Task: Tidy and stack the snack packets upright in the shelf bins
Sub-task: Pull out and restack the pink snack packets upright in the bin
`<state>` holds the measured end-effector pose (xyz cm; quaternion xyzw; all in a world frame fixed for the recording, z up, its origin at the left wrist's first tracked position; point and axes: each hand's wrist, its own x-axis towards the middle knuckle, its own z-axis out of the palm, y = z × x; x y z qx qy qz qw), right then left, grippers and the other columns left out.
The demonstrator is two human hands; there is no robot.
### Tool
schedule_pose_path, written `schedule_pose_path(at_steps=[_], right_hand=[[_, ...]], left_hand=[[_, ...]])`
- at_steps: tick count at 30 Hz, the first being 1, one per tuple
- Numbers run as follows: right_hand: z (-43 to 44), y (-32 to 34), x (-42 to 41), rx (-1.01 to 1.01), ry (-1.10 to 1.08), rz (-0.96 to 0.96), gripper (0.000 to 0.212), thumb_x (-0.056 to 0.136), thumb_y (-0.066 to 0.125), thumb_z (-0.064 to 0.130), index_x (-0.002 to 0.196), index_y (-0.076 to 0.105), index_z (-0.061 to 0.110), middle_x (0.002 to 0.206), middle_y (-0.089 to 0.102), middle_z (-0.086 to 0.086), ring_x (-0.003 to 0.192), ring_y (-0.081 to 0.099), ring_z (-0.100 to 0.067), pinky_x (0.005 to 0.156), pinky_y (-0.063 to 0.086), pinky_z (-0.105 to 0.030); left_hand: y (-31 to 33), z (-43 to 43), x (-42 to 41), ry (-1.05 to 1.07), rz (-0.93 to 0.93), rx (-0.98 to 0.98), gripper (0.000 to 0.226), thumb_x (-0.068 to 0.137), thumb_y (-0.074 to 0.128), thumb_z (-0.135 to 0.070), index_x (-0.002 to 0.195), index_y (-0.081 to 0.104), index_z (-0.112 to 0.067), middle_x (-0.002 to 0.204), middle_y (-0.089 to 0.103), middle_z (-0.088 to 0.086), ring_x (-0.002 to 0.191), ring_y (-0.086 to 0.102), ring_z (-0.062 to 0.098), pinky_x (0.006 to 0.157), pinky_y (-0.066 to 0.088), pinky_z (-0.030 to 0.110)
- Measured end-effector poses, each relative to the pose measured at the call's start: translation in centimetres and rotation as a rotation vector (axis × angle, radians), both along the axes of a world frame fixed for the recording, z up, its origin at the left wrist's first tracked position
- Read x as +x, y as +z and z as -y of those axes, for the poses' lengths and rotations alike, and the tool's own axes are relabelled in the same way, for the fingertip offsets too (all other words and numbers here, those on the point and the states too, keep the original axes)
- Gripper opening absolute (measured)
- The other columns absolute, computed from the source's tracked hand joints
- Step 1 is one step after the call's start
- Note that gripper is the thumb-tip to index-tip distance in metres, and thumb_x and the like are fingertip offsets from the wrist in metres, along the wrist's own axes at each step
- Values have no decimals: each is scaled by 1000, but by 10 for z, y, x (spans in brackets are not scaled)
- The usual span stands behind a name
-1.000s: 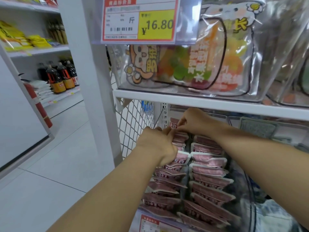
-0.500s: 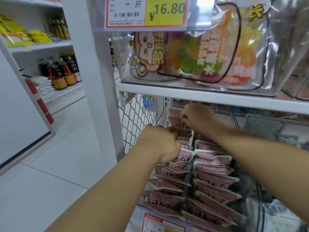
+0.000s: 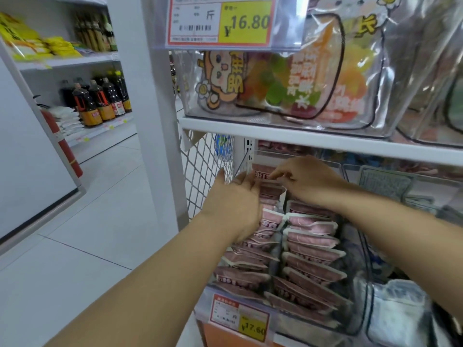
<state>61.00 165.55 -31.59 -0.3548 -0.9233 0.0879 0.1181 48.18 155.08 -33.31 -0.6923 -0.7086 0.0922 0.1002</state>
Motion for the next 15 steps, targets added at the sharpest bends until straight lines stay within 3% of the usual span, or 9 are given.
schedule_pose_path(at_steps=[4, 6, 11, 13, 15], right_hand=[[36, 1, 15, -109, 229, 287, 43, 95, 47, 35, 134, 48, 18, 139, 48, -1, 122, 48, -18, 103, 35, -31], [42, -4, 11, -121, 274, 369, 50, 94, 50, 33, 139, 40, 13, 143, 44, -5, 126, 45, -21, 104, 34, -33], [25, -17, -13, 32, 244, 435, 50, 97, 45, 31, 143, 35, 15, 147, 39, -8, 128, 42, -26, 104, 37, -37], [18, -21, -15, 150, 198, 439, 50, 97, 41, 38, 144, 33, 25, 152, 32, -1, 131, 40, -26, 103, 40, -40], [16, -24, -14, 142, 165, 420, 50, 96, 41, 41, 145, 30, 31, 153, 30, 2, 132, 40, -25, 104, 39, -42]], left_hand=[[-3, 42, 8, -4, 128, -43, 53, 100, 18, -46, 147, 25, -22, 157, 19, 1, 144, 15, 18, 113, -7, 54], [-6, 56, 6, -13, 146, -80, 53, 99, 16, -50, 146, 25, -28, 156, 20, -4, 144, 13, 15, 114, -7, 54], [-15, 65, 0, -73, 88, 0, 52, 98, 16, -49, 139, 40, -28, 149, 35, -6, 139, 26, 15, 115, 3, 51], [-16, 69, 2, -70, 137, 34, 48, 99, 23, -44, 140, 38, -25, 148, 37, -6, 138, 28, 16, 115, 5, 48], [-19, 78, 1, -83, 213, 109, 45, 99, 28, -42, 138, 43, -25, 144, 44, -6, 135, 36, 17, 114, 11, 48]])
